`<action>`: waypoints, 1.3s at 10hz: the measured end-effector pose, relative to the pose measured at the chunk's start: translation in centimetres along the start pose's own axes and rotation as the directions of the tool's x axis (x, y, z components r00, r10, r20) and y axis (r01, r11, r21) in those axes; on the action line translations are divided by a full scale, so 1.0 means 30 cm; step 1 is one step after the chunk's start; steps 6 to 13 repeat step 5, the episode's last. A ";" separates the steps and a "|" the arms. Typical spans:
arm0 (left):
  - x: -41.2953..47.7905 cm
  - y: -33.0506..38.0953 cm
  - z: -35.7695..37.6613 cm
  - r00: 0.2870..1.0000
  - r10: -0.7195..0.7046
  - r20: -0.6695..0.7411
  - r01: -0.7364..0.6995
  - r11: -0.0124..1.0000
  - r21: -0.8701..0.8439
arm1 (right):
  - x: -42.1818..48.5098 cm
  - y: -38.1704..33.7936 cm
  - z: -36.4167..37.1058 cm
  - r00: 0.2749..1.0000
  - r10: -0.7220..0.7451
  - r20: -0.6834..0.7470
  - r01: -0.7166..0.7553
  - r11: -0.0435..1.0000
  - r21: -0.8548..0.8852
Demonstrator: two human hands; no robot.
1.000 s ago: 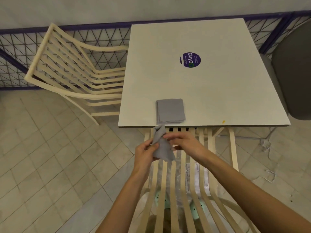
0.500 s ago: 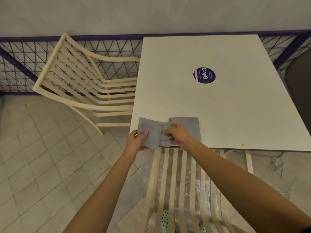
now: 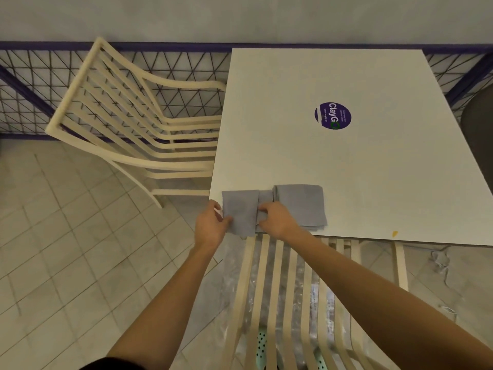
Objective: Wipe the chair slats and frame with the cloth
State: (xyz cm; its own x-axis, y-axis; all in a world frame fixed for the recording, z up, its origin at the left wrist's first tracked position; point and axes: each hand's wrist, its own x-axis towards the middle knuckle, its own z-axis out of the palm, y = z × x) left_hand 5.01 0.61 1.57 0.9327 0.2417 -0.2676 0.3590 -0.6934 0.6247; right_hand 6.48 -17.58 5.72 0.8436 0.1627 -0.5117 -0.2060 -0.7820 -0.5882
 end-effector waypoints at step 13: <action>-0.081 0.072 -0.048 0.885 0.452 0.108 -0.465 0.858 0.219 | -0.210 0.049 -0.126 0.968 -0.058 -0.246 0.036 0.995 -0.093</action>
